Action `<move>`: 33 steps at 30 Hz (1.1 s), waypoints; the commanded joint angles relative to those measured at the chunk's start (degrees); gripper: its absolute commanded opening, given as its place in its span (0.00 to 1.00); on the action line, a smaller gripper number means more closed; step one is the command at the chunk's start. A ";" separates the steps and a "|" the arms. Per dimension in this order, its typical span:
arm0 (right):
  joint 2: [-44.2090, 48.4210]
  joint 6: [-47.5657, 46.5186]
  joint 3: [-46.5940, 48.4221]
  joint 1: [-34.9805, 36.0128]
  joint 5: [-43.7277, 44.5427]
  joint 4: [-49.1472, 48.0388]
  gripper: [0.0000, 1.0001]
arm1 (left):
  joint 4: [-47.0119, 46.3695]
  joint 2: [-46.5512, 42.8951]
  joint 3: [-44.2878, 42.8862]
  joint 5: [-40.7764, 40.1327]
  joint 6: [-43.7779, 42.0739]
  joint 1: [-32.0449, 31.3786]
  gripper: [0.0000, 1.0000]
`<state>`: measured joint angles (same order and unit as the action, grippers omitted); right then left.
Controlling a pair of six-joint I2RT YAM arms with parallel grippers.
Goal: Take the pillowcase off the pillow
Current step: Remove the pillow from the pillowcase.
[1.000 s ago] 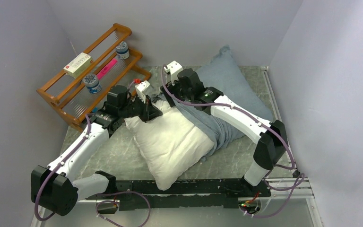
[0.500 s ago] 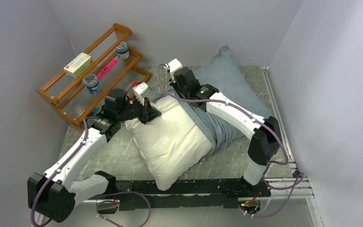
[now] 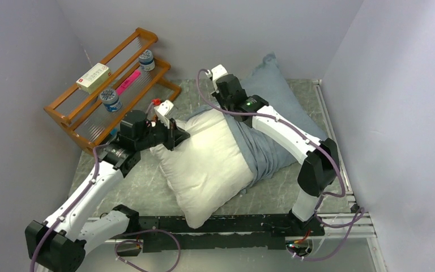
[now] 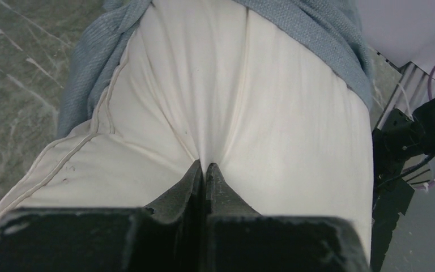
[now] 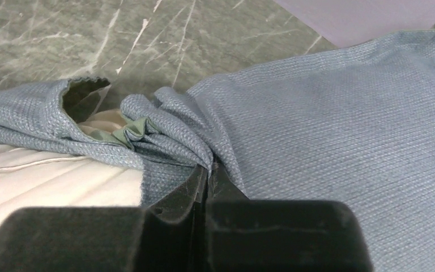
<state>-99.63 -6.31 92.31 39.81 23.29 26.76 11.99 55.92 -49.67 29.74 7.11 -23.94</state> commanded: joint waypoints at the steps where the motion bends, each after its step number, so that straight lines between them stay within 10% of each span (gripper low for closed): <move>1: 5.27 -1.14 4.68 -6.15 8.94 0.12 0.00 | 7.77 -4.94 -1.02 -9.23 0.25 0.30 0.05; 22: 7.54 -1.74 6.12 -8.33 -3.29 -7.96 0.00 | 17.00 -12.51 -5.75 -15.17 2.04 0.30 0.05; 33: 15.77 -0.07 -7.04 -7.88 -7.95 -13.32 0.00 | 15.92 2.23 -21.48 -13.94 -0.91 0.30 0.82</move>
<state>-90.45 -6.57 86.28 32.34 15.42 20.95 30.57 53.32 -64.23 14.02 7.07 -23.81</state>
